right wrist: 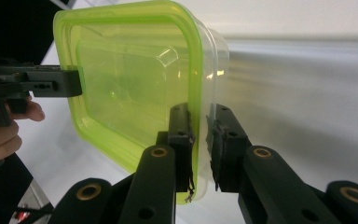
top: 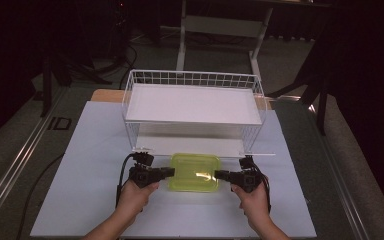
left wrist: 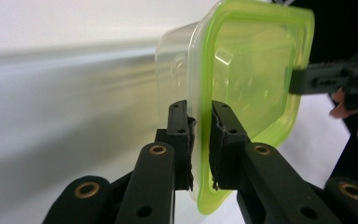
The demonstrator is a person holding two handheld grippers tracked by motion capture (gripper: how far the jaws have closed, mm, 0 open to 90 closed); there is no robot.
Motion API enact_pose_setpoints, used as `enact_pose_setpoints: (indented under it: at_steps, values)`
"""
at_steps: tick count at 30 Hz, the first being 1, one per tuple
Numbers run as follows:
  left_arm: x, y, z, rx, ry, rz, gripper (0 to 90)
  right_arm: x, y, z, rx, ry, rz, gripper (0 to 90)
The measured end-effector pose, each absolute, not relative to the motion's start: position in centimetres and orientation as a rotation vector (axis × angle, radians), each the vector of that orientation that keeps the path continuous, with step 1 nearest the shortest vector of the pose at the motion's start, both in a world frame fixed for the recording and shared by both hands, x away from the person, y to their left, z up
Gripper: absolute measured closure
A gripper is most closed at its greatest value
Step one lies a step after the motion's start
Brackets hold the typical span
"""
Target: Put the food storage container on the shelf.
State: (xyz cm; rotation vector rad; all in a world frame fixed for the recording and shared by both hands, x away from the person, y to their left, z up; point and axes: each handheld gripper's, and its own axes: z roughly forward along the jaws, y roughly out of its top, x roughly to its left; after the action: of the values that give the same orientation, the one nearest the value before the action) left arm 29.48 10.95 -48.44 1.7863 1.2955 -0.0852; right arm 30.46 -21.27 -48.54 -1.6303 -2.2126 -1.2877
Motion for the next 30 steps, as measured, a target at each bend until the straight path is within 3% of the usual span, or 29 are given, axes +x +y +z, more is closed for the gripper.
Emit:
enact_pose_setpoints:
  at_steps: [11, 30]
  values:
    - [32.3, 11.5, -45.8, 1.742, 1.259, 0.015, 80.7, 34.0, -20.3, -45.6, -1.661, -2.23, -1.403, 79.8]
    - [36.8, 11.6, -49.8, 1.69, 1.278, 0.055, 80.7, 37.9, -19.3, -48.4, -1.756, -2.26, -1.396, 79.6]
